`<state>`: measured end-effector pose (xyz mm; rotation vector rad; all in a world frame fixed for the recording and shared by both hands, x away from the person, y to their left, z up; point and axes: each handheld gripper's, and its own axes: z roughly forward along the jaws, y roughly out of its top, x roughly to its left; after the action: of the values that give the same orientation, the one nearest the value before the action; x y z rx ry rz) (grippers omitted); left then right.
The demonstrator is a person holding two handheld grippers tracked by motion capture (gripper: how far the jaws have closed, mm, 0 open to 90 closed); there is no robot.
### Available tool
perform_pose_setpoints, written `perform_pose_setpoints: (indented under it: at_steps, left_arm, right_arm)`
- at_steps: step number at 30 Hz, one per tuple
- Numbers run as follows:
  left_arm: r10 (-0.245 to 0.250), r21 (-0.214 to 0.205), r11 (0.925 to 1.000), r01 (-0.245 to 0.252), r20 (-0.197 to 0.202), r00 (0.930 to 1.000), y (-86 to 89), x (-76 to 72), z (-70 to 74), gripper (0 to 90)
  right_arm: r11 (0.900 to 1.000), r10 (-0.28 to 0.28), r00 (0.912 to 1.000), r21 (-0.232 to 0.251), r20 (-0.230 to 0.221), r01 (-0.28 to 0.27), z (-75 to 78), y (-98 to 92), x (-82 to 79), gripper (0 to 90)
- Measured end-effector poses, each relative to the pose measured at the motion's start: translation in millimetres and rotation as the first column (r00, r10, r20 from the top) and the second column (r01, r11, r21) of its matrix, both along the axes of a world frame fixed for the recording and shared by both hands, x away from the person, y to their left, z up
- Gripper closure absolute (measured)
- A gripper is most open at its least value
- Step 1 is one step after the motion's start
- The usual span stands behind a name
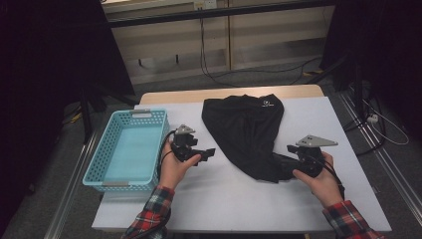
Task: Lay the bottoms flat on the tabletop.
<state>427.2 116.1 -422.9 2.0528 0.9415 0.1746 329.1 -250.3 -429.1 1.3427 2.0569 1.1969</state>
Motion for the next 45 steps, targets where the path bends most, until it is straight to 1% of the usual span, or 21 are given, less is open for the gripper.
perform_pose_setpoints:
  at_steps: [2,5,9,11,13,16,17,18,20,22,23,27,28,31,33,36,38,41,43,44,45]
  left_arm:
    - [0.006,-0.001,1.0,-0.006,0.005,1.0,-0.5,0.0,-0.6,14.6]
    - [-0.006,0.009,0.9999,0.006,0.004,1.0,-2.2,-0.5,-1.4,14.6]
    - [-0.007,0.013,0.9999,0.007,0.01,0.9999,-0.4,0.2,0.7,14.6]
    - [0.002,-0.006,1.0,-0.002,0.01,0.9999,0.7,0.7,1.7,14.6]
    - [0.003,-0.006,1.0,-0.002,0.015,0.9999,1.3,0.9,2.6,14.6]
    - [0.0,-0.01,0.9999,0.0,0.012,0.9999,-0.1,1.0,3.4,14.6]
    - [0.0,-0.01,0.9999,0.001,0.015,0.9999,-1.0,1.1,3.7,14.6]
    - [-0.004,-0.008,1.0,0.004,0.016,0.9999,-1.7,1.3,4.2,14.6]
    - [-0.004,-0.012,0.9999,0.004,0.017,0.9998,-3.1,1.0,4.2,14.6]
    - [-0.01,-0.006,0.9999,0.01,0.015,0.9998,-3.6,0.8,3.3,14.6]
    - [-0.01,-0.003,0.9999,0.01,0.014,0.9999,-3.5,0.8,2.8,14.6]
    - [-0.009,-0.003,1.0,0.009,0.01,0.9999,-2.9,1.0,2.5,14.5]
    - [-0.005,-0.009,0.9999,0.006,0.01,0.9999,-3.2,0.6,3.1,14.5]
    - [-0.009,-0.006,0.9999,0.009,0.014,0.9999,-3.1,-0.3,3.9,14.5]
    - [-0.006,-0.019,0.9998,0.006,0.009,0.9999,-2.3,-1.4,4.7,14.8]
    - [0.006,-0.02,0.9998,-0.005,0.014,0.9999,-0.4,-1.8,7.8,14.8]
    - [0.011,-0.033,0.9994,-0.011,0.015,0.9998,-1.4,-2.4,8.4,14.7]
    - [-0.005,-0.023,0.9997,0.005,0.011,0.9999,-5.3,-2.3,7.9,14.6]
    - [-0.012,-0.023,0.9997,0.013,0.006,0.9999,-8.2,-2.2,7.0,14.6]
    - [-0.011,-0.031,0.9995,0.012,0.006,0.9999,-9.7,-2.4,6.3,14.6]
    - [-0.015,-0.023,0.9996,0.015,0.006,0.9999,-10.2,-2.5,6.3,14.6]
  right_arm:
    - [0.9997,0.022,0.9998,-0.007,0.001,-0.022,-0.2,4.4,-3.6,36.7]
    - [0.9984,0.052,0.9985,-0.025,0.015,-0.051,-0.1,9.9,-5.6,38.2]
    - [0.9978,0.065,0.9979,-0.016,0.004,-0.064,-1.6,11.6,-4.5,40.2]
    - [0.997,0.077,0.997,-0.009,0.011,-0.077,-0.8,12.9,-5.8,41.7]
    - [0.9959,0.09,0.9959,-0.005,0.013,-0.09,1.6,15.5,-8.0,43.4]
    - [0.9935,0.11,0.9939,-0.033,0.014,-0.109,1.0,20.8,-8.8,47.0]
    - [0.9921,0.116,0.9931,-0.05,0.013,-0.116,-0.1,22.0,-8.4,52.0]
    - [0.9902,0.126,0.992,-0.062,0.011,-0.125,-1.6,22.6,-7.9,59.3]
    - [0.9869,0.144,0.9896,-0.073,0.001,-0.144,-4.1,21.9,-7.2,68.5]
    - [0.986,0.146,0.9892,-0.08,-0.004,-0.146,-5.6,19.5,-5.8,71.9]
    - [0.9866,0.147,0.9891,-0.07,-0.009,-0.147,-6.0,18.5,-5.3,74.7]
    - [0.9823,0.176,0.9842,-0.062,-0.018,-0.177,-7.0,19.4,-4.5,87.3]
    - [0.9816,0.179,0.9836,-0.063,-0.017,-0.18,-7.0,20.5,-4.7,89.0]
    - [0.9775,0.201,0.9794,-0.063,-0.02,-0.202,-5.4,24.7,-6.4,90.0]
    - [0.9749,0.217,0.9759,-0.044,-0.018,-0.218,-2.5,26.6,-8.6,90.0]
    - [0.9697,0.242,0.9702,-0.032,-0.008,-0.242,1.9,32.2,-14.4,90.0]
    - [0.9642,0.264,0.9645,-0.026,-0.004,-0.264,3.7,37.2,-18.6,90.0]
    - [0.9538,0.3,0.9541,-0.021,-0.001,-0.3,6.4,45.0,-26.3,90.0]
    - [0.9492,0.315,0.9491,-0.007,0.011,-0.315,10.1,48.8,-30.9,90.0]
    - [0.9468,0.322,0.9466,-0.004,0.021,-0.322,12.8,49.7,-32.8,90.0]
    - [0.9455,0.325,0.9451,-0.001,0.031,-0.326,16.1,50.2,-34.5,90.0]
